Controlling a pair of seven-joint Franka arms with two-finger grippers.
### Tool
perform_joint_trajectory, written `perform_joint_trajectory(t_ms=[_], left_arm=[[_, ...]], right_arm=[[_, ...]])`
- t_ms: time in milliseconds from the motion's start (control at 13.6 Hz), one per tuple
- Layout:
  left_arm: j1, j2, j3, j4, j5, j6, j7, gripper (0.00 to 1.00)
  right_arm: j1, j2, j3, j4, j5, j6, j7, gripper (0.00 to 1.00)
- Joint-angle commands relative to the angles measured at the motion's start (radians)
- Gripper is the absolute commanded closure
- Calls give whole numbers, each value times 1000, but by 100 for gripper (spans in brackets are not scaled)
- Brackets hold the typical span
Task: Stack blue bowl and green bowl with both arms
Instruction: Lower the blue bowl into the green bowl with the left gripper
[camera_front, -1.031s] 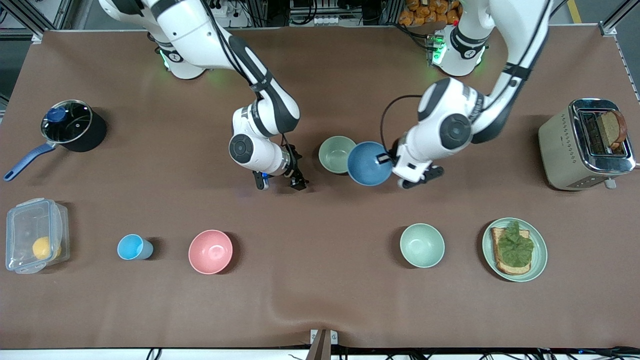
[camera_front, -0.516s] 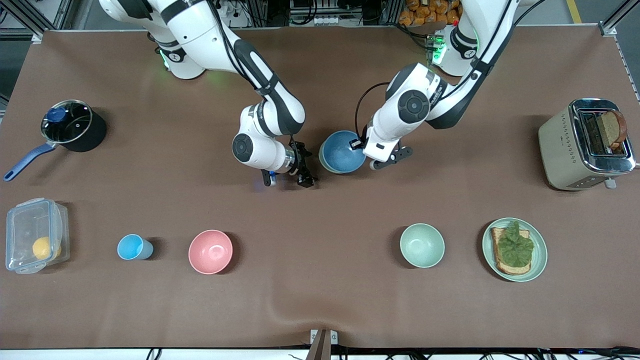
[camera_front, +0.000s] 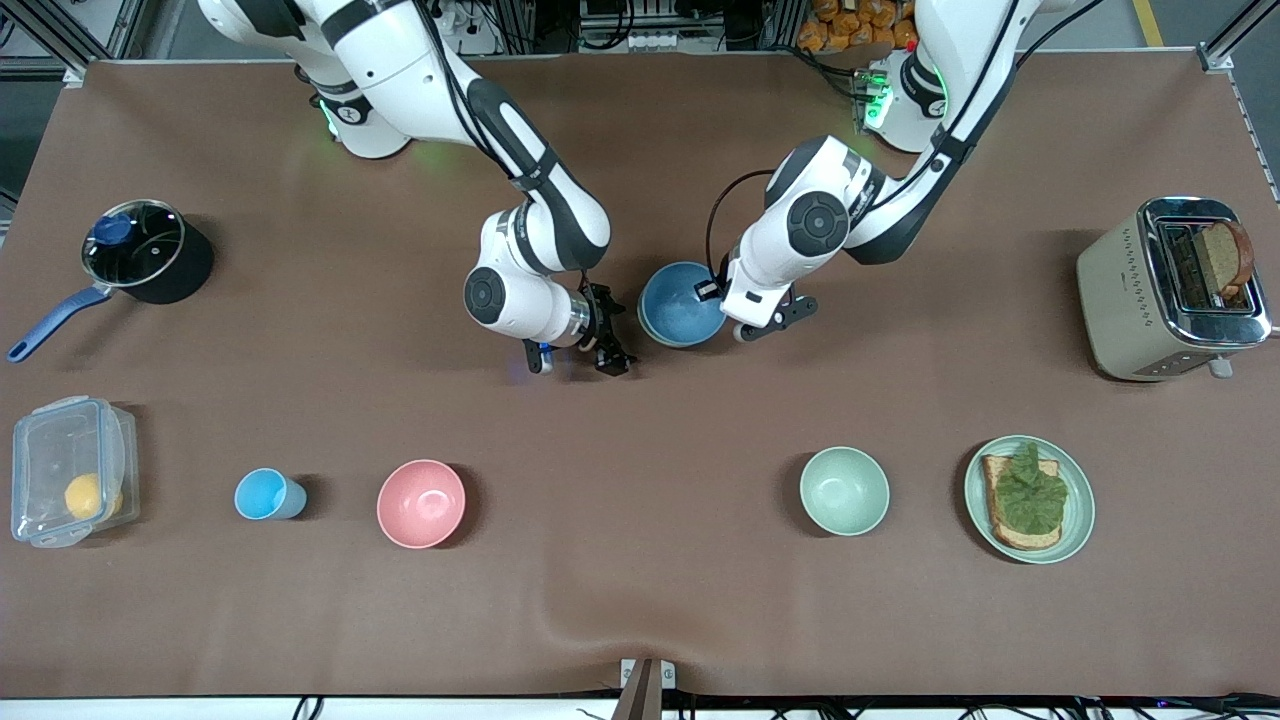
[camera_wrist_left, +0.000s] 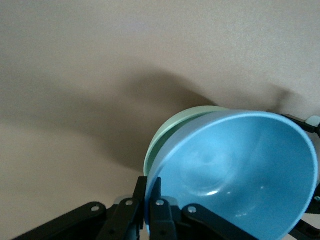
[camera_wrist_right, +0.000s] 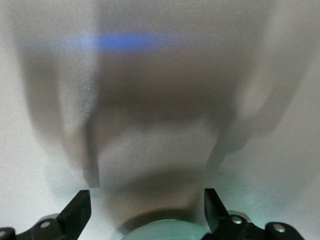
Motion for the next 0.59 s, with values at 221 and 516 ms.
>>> perform_joint_trajectory(t_ms=[221, 516], left_arm=[[-19, 44, 7, 32, -13, 33, -15, 100], [-24, 69, 8, 43, -13, 48, -26, 100]], right_arm=[[-1, -12, 8, -3, 31, -2, -20, 0], [2, -17, 11, -3, 31, 2, -20, 0]])
